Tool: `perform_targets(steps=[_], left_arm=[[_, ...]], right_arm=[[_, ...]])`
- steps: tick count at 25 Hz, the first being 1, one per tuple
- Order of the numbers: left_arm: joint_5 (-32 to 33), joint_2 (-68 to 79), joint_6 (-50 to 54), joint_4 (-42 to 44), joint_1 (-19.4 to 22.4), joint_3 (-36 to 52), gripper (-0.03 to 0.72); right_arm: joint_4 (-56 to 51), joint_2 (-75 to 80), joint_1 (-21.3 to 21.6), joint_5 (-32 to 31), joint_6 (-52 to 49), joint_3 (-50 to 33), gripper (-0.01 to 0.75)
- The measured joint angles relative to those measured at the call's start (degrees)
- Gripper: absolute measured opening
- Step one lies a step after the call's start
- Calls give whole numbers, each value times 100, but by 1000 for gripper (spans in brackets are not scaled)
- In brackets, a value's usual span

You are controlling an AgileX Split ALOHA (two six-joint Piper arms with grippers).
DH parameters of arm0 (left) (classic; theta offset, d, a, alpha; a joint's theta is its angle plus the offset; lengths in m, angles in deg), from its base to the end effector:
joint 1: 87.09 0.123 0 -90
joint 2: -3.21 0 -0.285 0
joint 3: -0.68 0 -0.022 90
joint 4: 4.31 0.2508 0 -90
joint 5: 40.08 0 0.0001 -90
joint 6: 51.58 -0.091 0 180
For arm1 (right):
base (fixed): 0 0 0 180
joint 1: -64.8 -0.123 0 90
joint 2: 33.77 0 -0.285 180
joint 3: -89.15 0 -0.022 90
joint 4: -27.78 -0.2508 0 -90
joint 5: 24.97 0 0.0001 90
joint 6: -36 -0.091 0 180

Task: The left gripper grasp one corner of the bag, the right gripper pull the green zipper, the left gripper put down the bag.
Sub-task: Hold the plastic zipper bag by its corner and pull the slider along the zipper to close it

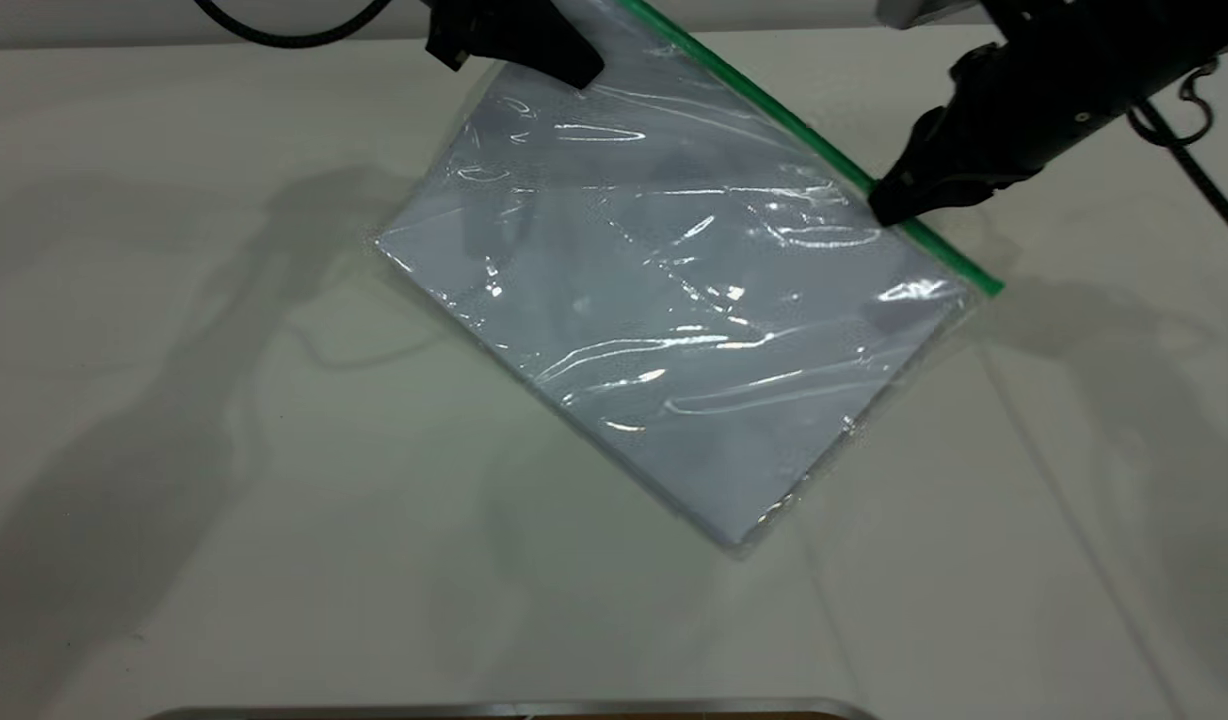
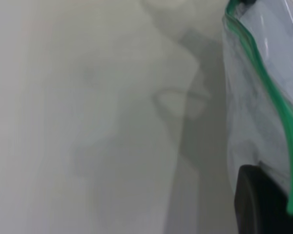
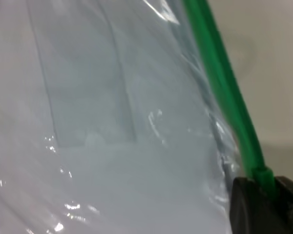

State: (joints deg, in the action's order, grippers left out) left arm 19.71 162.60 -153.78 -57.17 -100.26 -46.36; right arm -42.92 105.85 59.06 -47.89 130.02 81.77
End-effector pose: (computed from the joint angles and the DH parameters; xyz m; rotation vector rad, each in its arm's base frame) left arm 0.5030 -0.1821 0.0870 1.7045 1.6900 -0.6338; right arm 0.4025 0.0742 0.0326 -0.7990 2.5020 0.3961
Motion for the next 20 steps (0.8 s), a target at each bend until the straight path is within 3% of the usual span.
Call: perform_targets(steps=[12, 20], left_arm=[[-33, -14, 28, 200, 134, 0, 53], [-38, -18, 35, 229, 210, 0, 53]], right_arm=[[909, 4, 598, 40, -952, -7, 85], [1027, 11, 622, -38, -1058, -7, 90]])
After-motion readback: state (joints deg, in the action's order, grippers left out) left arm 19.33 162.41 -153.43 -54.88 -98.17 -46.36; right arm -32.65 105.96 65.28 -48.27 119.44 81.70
